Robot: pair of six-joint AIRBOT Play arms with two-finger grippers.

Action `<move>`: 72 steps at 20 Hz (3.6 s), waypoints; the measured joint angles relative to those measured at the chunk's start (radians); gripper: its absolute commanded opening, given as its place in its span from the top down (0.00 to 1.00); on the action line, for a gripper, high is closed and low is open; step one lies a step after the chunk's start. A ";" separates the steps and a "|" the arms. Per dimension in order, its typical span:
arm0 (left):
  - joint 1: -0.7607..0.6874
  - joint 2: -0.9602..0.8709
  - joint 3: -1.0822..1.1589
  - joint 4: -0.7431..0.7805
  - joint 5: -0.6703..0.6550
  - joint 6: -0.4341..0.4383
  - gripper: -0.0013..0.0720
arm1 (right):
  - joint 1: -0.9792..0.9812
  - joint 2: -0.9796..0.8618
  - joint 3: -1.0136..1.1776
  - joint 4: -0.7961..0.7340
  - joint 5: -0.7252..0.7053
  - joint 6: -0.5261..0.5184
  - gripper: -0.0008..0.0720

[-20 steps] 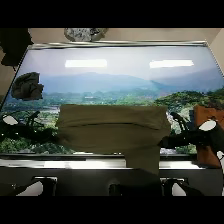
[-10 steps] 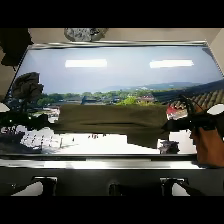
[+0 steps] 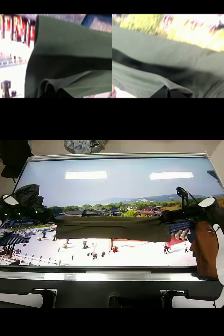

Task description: Fold the shirts.

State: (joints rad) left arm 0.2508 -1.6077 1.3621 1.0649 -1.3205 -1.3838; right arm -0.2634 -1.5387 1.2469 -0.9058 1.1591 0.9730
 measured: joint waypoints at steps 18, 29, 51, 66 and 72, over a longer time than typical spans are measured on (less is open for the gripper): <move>-0.011 -0.047 0.234 0.000 -0.094 -0.074 0.24 | -0.160 -0.135 0.109 -0.145 0.171 -0.034 0.00; -0.177 0.160 0.242 -0.001 -0.086 -0.075 0.26 | -0.098 -0.292 0.062 0.086 0.237 -0.065 0.23; -0.778 -0.117 0.051 -0.312 0.375 -0.029 0.94 | -0.050 0.253 0.058 0.013 0.389 0.077 0.93; -0.983 -0.285 0.154 -0.618 0.529 -0.030 0.94 | -0.050 0.497 0.090 -0.063 0.508 0.208 0.93; -1.051 -0.385 0.300 -0.714 0.531 -0.030 0.95 | -0.050 0.547 0.100 -0.068 0.525 0.248 0.93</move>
State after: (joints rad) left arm -0.8005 -1.9930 1.6623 0.3511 -0.7898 -1.4139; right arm -0.3134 -0.9916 1.3464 -0.9741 1.6840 1.2209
